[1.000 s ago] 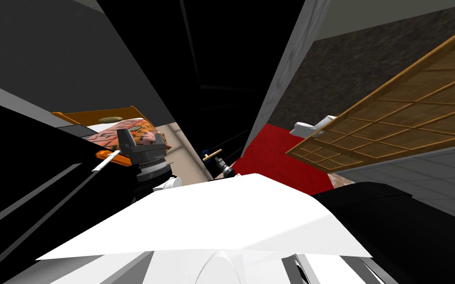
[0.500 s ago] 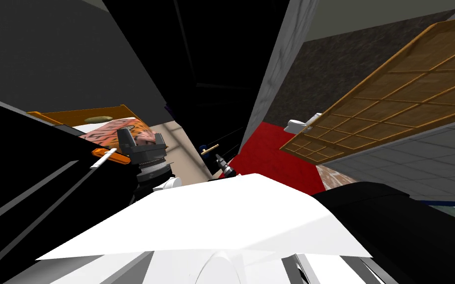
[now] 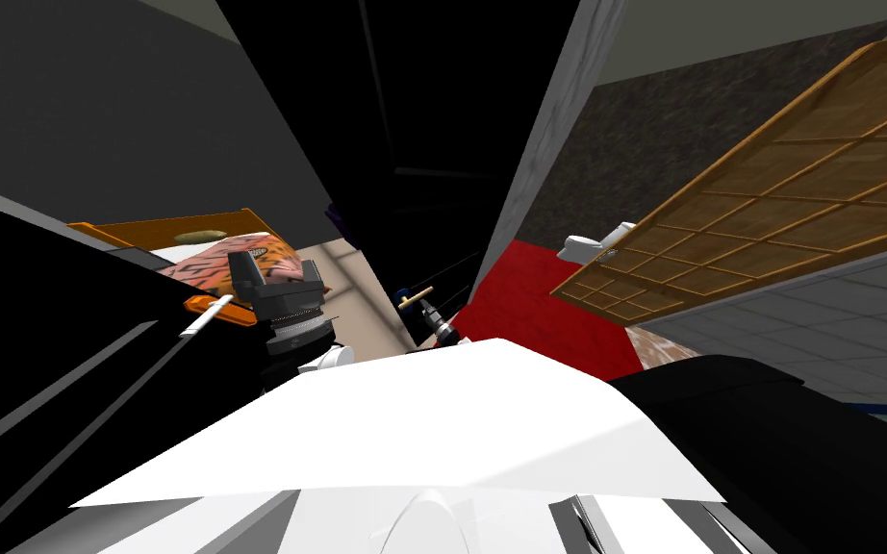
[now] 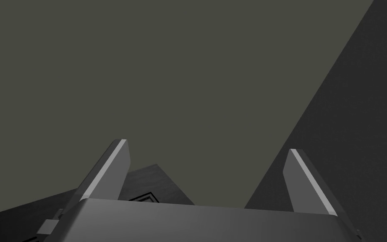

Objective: Push the door open

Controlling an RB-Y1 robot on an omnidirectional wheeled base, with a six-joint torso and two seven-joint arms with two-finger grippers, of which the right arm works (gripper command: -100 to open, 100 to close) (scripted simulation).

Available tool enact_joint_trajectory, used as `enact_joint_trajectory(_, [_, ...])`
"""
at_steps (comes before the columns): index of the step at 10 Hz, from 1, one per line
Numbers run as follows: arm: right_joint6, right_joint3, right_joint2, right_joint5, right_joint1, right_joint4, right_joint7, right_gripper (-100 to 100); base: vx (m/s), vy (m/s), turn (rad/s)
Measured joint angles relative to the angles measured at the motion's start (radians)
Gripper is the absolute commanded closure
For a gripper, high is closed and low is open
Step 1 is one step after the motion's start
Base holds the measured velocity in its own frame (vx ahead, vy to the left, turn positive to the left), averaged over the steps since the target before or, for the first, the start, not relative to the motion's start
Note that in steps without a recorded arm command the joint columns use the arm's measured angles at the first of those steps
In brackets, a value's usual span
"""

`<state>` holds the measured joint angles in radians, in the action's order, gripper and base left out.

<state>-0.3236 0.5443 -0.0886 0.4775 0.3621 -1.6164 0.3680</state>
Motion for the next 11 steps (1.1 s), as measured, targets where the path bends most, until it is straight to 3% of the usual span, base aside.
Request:
enact_joint_trajectory(3, [0.002, -0.01, 0.017, -0.008, -0.024, 0.022, -0.009, -100, 0.132, 0.098, 0.016])
enact_joint_trajectory(4, [0.002, -0.011, 0.018, -0.008, -0.025, 0.023, -0.009, 100, -0.009, -0.003, -0.004])
enact_joint_trajectory(9, [0.004, -0.01, 0.018, -0.008, -0.026, 0.024, -0.009, 100, -0.015, -0.01, 0.003])
enact_joint_trajectory(11, [0.003, -0.017, 0.02, -0.01, -0.03, 0.031, -0.012, 100, 0.075, 0.112, -0.067])
